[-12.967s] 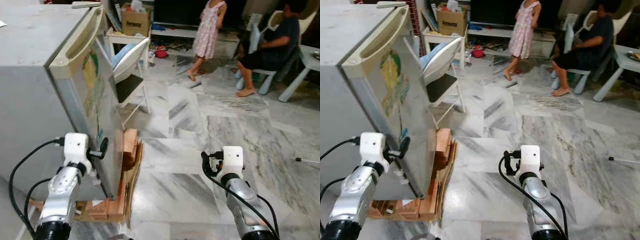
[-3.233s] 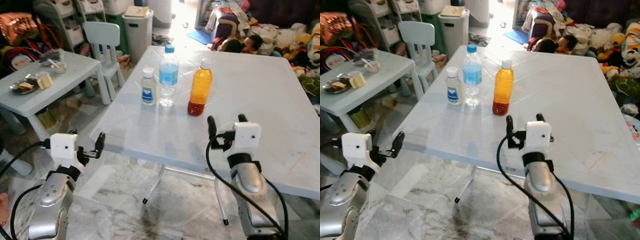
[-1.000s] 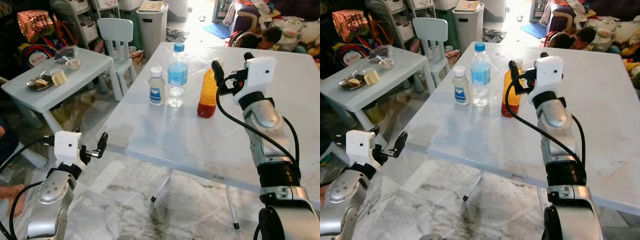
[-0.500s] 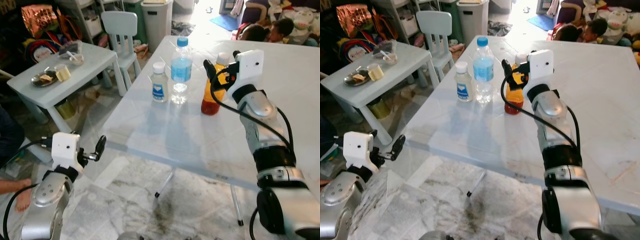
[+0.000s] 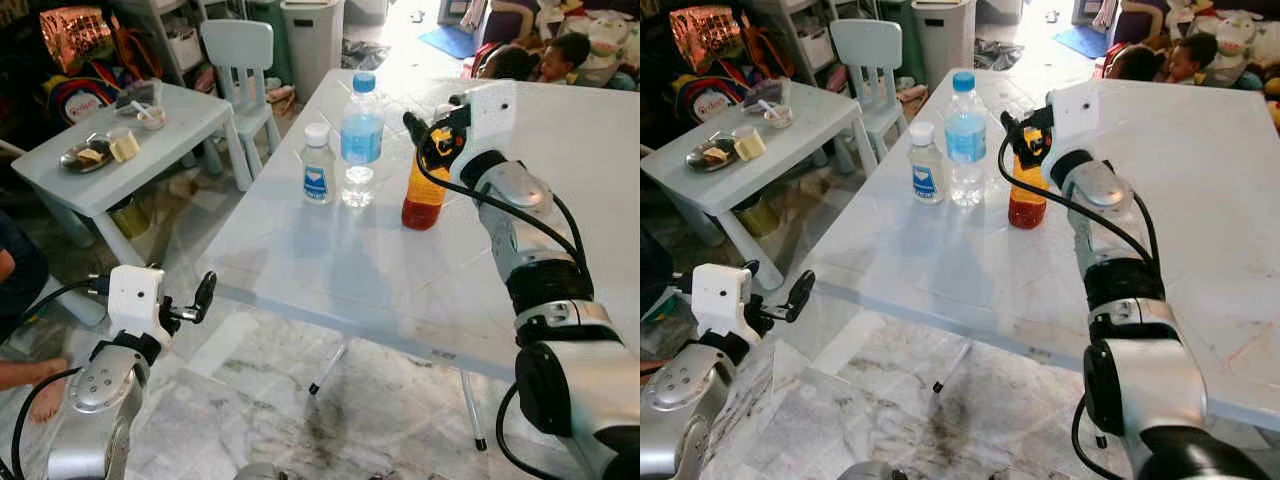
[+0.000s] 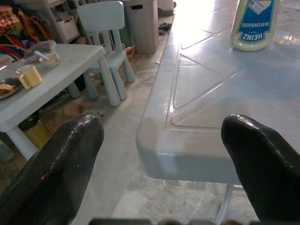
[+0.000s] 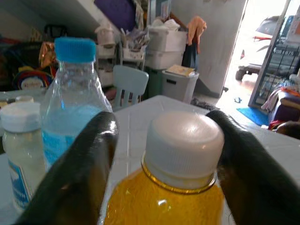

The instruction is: Restocking fridge

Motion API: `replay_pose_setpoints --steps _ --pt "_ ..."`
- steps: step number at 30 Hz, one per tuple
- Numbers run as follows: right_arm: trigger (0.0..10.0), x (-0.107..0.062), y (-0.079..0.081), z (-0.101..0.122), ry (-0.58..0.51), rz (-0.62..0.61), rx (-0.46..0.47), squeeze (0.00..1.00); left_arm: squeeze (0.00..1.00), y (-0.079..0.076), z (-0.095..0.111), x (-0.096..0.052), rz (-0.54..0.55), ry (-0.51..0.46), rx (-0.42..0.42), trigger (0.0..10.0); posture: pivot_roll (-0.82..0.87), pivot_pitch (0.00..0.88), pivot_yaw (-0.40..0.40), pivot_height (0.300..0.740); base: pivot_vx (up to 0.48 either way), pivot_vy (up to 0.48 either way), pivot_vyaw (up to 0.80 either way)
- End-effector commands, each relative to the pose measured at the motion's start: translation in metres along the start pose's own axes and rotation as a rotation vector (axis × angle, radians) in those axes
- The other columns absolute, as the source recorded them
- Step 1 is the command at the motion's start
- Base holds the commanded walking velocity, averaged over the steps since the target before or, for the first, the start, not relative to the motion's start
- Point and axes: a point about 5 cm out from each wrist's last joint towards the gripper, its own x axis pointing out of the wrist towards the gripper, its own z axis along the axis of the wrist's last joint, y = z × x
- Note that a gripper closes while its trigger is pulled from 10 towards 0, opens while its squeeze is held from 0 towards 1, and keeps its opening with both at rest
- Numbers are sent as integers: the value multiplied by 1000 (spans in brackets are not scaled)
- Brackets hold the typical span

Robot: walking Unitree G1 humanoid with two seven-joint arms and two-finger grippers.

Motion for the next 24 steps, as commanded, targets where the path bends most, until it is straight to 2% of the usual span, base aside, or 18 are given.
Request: replay_pose_setpoints --steps 1,15,19,21,22,24 --pt "0 5 1 8 -8 17 -14 0 0 1 1 2 6 2 15 10000 112 50 70 740 0 0 0" --pt "0 3 -4 2 33 -16 -13 0 0 -1 0 11 8 -7 11 10000 91 17 58 740 0 0 0" --pt "0 -3 -4 -4 34 -46 23 0 0 -2 -5 14 25 23 12 10000 80 0 48 740 0 0 0" --pt "0 -11 -1 -7 7 -70 39 0 0 -2 -9 15 43 38 -6 10000 74 0 42 740 0 0 0" --pt "0 -11 -1 -7 7 -70 39 0 0 -2 -9 15 43 38 -6 10000 74 0 42 740 0 0 0" --pt "0 -22 3 -5 -59 -103 5 0 0 0 -12 17 70 47 -19 10000 64 0 35 740 0 0 0"
